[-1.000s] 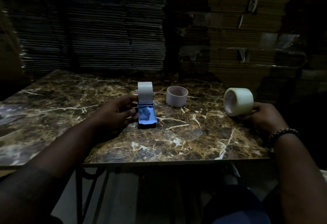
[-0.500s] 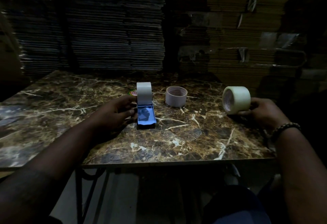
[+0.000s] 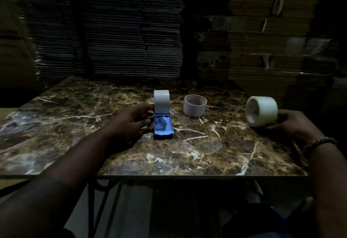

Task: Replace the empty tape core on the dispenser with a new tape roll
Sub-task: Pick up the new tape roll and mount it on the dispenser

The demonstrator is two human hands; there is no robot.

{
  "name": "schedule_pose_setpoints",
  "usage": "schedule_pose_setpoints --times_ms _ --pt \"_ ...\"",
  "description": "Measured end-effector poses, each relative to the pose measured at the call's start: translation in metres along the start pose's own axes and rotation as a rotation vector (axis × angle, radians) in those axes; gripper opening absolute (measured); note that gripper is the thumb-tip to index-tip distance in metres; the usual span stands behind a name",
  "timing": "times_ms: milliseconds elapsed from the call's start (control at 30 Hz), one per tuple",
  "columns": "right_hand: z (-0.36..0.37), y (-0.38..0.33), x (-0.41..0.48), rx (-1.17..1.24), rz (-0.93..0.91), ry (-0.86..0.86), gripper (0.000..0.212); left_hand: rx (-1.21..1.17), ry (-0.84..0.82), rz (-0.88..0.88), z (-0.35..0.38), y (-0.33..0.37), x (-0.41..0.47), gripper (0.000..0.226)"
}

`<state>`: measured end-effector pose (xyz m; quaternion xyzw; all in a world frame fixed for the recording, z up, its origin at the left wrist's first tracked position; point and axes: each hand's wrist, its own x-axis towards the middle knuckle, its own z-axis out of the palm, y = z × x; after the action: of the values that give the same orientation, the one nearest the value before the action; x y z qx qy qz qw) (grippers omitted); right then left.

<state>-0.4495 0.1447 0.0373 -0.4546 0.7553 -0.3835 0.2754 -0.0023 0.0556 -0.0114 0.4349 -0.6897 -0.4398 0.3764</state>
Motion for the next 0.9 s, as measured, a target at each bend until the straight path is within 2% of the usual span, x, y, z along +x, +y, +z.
schedule_pose_setpoints --times_ms 200,367,467,633,900 --pt "0.009 0.005 -0.012 0.230 -0.008 0.015 0.049 0.089 -0.004 0.040 -0.007 -0.005 0.006 0.068" --pt "0.014 0.013 -0.020 0.344 -0.076 0.058 0.055 0.080 -0.027 0.059 -0.007 -0.003 0.007 0.058" --pt "0.014 0.017 -0.020 0.401 -0.086 0.057 0.048 0.057 -0.024 0.054 -0.005 -0.005 0.006 0.056" --pt "0.013 0.015 -0.019 0.456 -0.123 0.041 0.045 0.053 -0.015 0.041 -0.005 -0.002 0.006 0.054" --pt "0.013 0.023 -0.015 0.381 -0.227 0.081 0.048 0.035 -0.012 0.023 -0.004 -0.004 0.007 0.047"
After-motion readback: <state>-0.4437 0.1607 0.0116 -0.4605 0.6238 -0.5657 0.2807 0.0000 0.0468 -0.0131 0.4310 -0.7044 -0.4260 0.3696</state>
